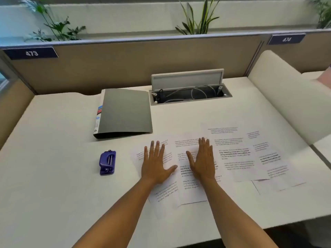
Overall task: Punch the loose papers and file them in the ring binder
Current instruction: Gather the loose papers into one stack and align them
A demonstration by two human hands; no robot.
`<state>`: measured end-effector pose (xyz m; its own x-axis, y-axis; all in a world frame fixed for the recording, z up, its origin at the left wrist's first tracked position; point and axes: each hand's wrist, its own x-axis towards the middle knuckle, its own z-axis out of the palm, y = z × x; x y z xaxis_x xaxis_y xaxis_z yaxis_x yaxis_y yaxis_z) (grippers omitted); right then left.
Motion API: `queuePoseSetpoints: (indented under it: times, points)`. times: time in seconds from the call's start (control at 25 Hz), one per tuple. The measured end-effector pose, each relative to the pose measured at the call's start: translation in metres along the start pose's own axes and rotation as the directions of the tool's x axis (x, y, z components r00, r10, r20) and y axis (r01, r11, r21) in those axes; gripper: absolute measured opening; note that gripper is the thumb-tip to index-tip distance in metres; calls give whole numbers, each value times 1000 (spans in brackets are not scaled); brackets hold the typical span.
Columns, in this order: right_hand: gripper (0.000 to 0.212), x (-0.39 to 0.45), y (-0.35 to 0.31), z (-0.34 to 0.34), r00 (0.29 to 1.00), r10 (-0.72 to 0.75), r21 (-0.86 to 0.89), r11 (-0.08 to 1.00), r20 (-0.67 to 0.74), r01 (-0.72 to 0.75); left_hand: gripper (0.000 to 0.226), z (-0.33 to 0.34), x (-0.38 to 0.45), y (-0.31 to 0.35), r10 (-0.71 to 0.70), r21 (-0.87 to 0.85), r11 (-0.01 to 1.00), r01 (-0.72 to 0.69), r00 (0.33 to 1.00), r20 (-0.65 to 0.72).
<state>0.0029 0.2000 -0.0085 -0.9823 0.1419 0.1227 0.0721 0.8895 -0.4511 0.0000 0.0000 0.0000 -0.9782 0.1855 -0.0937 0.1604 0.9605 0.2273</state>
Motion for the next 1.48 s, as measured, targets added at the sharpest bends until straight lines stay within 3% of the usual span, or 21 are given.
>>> queuePoseSetpoints:
  times: [0.12, 0.28, 0.36, 0.52, 0.8, 0.92, 1.16, 1.36, 1.48]
  points:
    - [83, -12, 8, 1, 994, 100, 85, 991, 45, -103, 132, 16, -7, 7, -2, -22, 1000, 6, 984, 181]
    - [72, -23, 23, -13, 975, 222, 91, 971, -1, -221, 137, 22, -3, 8, -14, -79, 996, 36, 966, 257]
    - [70, -19, 29, -24, 945, 325, 52, 945, -26, -323, 136, 21, -1, 8, -10, -103, 994, 40, 961, 275]
    - [86, -5, 38, -36, 856, 512, -9, 858, 76, -513, 134, 21, -3, 8, -3, -121, 992, 38, 961, 276]
    - [98, 16, 34, -44, 766, 631, -181, 773, 122, -608, 135, 19, -2, 9, 1, -148, 988, 41, 962, 274]
    - [93, 19, 34, -43, 745, 650, -193, 758, 149, -623, 134, 19, -3, 9, 3, -146, 989, 39, 961, 276]
    - [78, 14, 28, -54, 804, 583, -111, 813, 121, -572, 135, 20, -2, 8, 1, -157, 987, 43, 964, 268]
    - [21, 2, 28, -67, 885, 463, 140, 874, 60, -466, 136, 18, -1, 8, -4, -156, 987, 47, 966, 260]
    - [16, -2, 29, -75, 913, 408, 263, 883, -22, -389, 138, 6, 5, 10, -40, -232, 966, 111, 956, 292]
